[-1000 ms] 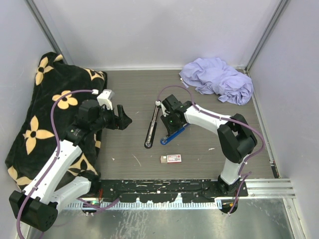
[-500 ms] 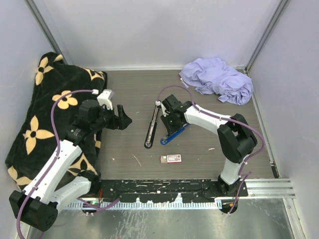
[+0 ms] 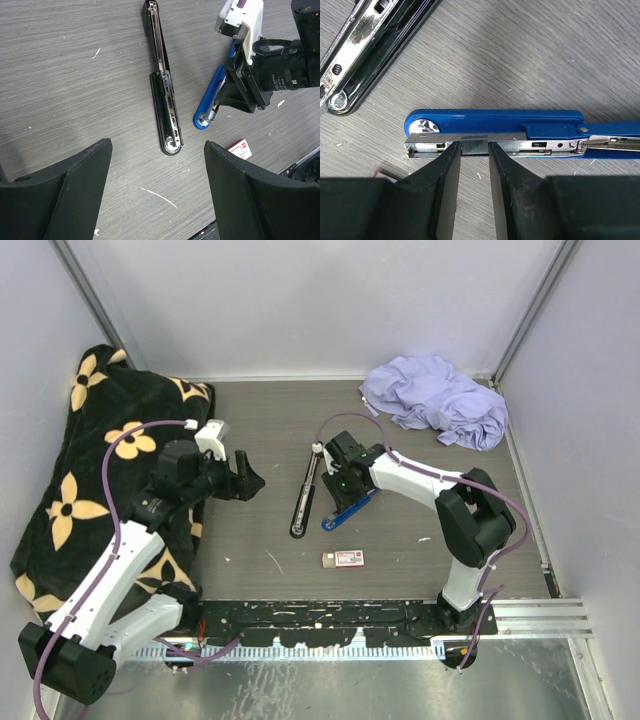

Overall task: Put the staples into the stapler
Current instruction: Install the staple into the stapler.

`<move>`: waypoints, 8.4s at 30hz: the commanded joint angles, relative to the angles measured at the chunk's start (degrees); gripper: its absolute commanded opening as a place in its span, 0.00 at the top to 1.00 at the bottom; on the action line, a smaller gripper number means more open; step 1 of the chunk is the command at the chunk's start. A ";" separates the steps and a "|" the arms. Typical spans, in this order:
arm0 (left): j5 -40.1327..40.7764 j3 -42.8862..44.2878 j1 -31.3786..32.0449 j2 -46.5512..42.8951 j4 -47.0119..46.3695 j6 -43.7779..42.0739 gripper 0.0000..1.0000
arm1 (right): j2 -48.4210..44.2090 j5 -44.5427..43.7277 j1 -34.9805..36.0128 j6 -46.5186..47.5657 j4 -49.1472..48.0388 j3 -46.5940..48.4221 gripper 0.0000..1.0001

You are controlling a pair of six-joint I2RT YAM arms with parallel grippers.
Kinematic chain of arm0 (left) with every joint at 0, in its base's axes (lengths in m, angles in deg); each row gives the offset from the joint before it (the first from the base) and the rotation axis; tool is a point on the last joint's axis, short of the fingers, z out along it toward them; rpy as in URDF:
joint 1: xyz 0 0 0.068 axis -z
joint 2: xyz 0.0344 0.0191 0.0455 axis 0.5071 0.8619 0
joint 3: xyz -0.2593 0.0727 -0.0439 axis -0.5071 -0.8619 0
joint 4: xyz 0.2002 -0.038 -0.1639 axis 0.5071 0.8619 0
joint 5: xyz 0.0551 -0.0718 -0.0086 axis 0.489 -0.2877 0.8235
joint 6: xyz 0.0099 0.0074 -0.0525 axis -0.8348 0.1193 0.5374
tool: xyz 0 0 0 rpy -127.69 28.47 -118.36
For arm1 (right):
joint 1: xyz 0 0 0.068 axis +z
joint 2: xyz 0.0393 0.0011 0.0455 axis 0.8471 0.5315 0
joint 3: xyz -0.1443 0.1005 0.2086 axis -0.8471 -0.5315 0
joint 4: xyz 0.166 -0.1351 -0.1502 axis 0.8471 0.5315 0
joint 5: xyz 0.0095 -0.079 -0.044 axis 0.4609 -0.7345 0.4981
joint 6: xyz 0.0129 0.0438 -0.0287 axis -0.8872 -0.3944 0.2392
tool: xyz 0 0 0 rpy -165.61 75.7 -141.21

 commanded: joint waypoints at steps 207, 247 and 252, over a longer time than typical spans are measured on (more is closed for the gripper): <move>-0.51 0.77 -0.31 0.04 -1.43 -0.40 0.23 | -5.32 -3.86 1.49 -4.05 -5.89 -3.43 0.73; -0.70 0.71 -0.31 -0.05 -1.44 -0.40 0.23 | -5.46 -2.20 1.03 -4.05 -4.25 -2.34 0.73; -0.61 0.76 -0.29 -0.13 -1.44 -0.39 0.23 | -5.01 -1.97 1.03 -3.96 -4.24 -2.36 0.73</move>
